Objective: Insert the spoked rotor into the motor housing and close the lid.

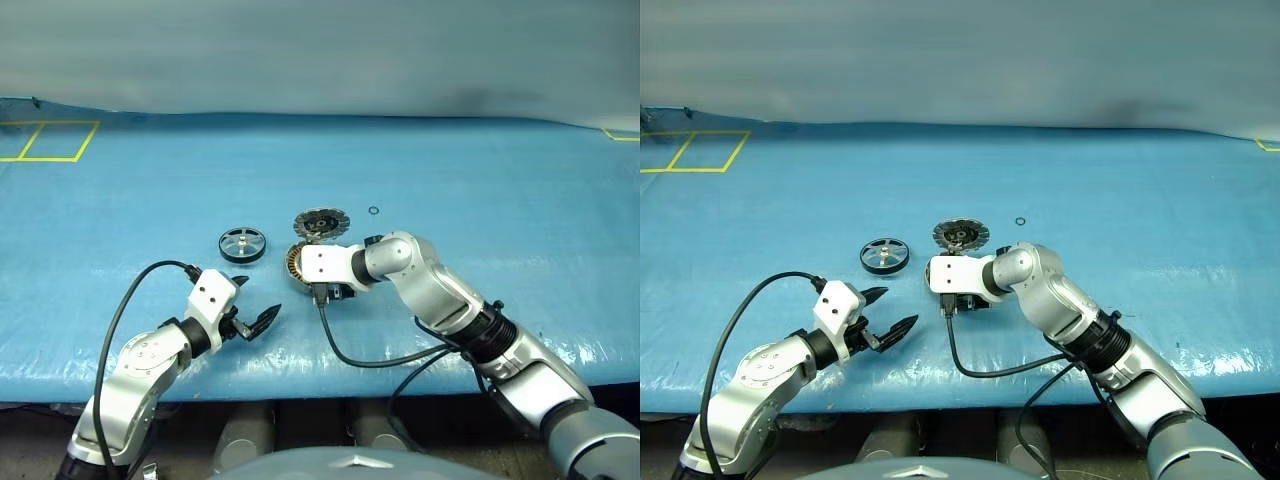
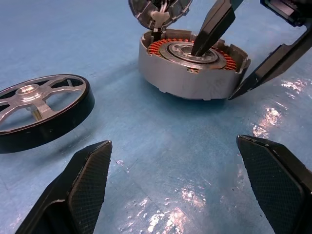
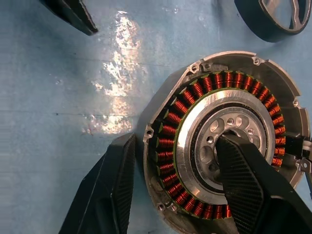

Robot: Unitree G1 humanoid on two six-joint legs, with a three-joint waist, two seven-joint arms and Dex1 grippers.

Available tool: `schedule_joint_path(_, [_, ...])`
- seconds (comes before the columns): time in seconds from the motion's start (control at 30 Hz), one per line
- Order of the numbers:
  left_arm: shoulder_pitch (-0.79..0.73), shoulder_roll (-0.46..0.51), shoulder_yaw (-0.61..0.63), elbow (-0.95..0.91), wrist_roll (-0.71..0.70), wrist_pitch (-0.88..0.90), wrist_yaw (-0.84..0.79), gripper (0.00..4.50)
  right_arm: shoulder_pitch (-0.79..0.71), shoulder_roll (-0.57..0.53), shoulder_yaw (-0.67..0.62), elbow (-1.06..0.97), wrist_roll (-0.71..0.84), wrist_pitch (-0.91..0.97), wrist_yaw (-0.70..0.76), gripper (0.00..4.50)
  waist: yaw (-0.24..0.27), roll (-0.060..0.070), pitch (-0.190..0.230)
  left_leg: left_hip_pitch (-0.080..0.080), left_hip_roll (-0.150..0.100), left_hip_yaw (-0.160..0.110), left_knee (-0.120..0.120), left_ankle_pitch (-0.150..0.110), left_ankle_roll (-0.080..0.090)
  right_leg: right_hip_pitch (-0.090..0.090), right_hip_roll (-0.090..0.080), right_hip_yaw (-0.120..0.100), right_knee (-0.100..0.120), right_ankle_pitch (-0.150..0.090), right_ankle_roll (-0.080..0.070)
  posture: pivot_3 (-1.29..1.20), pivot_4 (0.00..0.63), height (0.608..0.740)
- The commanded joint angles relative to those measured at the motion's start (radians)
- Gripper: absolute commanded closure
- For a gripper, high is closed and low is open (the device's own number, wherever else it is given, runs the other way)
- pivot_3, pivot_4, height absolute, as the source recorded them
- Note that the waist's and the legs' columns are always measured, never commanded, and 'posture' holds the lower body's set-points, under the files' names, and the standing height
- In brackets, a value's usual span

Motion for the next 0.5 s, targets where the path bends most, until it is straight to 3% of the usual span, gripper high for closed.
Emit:
schedule_joint_path(0.03, [-0.010, -0.003, 0.000, -0.025, -0.004, -0.021, -0.010, 0.00, 0.031, 0.006, -0.002, -0.070, 0.014, 0.051, -0.013, 2.21, 0.000, 0.000, 0.000, 0.000, 0.000, 0.000, 0.000, 0.000, 0.000, 0.000, 0.000, 0.000, 0.000, 0.000, 0.000, 0.00, 0.150, 0.740])
schedule_joint_path(0.33, [-0.023, -0.005, -0.009, -0.015, -0.002, -0.021, -0.017, 0.00, 0.049, 0.034, 0.005, -0.088, 0.021, 0.102, -0.065, 2.21, -0.001, 0.000, 0.000, 0.000, 0.000, 0.000, 0.000, 0.000, 0.000, 0.000, 0.000, 0.000, 0.000, 0.000, 0.000, 0.00, 0.150, 0.740])
schedule_joint_path(0.5, [-0.016, -0.004, -0.004, -0.020, -0.003, -0.019, -0.017, 0.00, 0.036, 0.037, 0.004, -0.088, 0.015, 0.102, -0.086, 0.71, 0.000, 0.000, 0.000, 0.000, 0.002, 0.000, 0.000, 0.000, 0.000, 0.000, 0.002, 0.000, 0.000, 0.001, -0.001, 0.00, 0.150, 0.740])
